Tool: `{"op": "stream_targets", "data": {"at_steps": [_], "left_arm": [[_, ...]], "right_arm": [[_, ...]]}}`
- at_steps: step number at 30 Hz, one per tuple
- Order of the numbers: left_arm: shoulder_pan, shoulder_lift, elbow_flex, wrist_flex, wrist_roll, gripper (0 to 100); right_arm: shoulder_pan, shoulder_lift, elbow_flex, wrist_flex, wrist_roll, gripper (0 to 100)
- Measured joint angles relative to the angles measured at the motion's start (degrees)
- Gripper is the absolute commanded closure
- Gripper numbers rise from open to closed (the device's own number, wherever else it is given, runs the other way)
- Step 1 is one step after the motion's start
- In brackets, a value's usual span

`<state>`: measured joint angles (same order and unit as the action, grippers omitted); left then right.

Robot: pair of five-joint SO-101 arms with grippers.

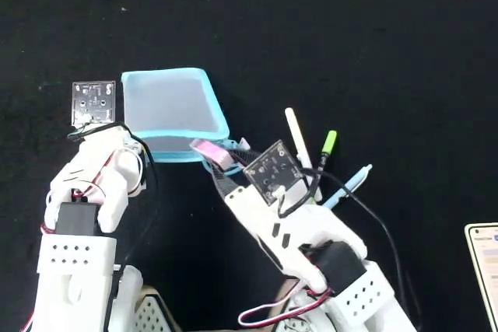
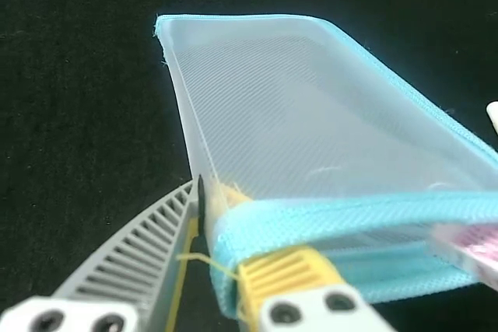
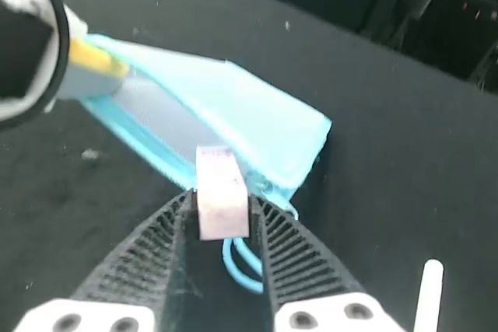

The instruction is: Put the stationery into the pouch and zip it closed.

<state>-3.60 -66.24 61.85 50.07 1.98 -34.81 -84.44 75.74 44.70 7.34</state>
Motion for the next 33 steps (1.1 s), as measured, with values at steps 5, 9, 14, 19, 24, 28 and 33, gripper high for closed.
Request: {"op": "stream_targets", "data": {"at_steps": [5,9,14,19,24,28,33], "left_arm": [[-0.09,0.0,0.0,0.0,0.0,97],[-0.09,0.0,0.0,0.0,0.0,97],[-0.26,0.0,0.0,0.0,0.0,97],[-0.26,0.0,0.0,0.0,0.0,97],[-0.26,0.0,0.0,0.0,0.0,97],[-0.26,0.0,0.0,0.0,0.0,97],[-0.26,0.0,0.0,0.0,0.0,97]], "right_arm": [[0.0,0.0,0.0,0.53,0.0,98.7],[-1.05,0.0,0.0,0.53,0.0,98.8],[-4.75,0.79,0.0,-4.04,0.18,98.7],[-5.36,0.88,0.0,-6.15,0.26,98.7],[-5.36,1.49,0.0,-6.33,0.26,98.7],[-5.36,6.68,0.0,-10.55,0.18,98.7],[-5.27,16.44,-5.01,-12.75,0.09,98.6]]}}
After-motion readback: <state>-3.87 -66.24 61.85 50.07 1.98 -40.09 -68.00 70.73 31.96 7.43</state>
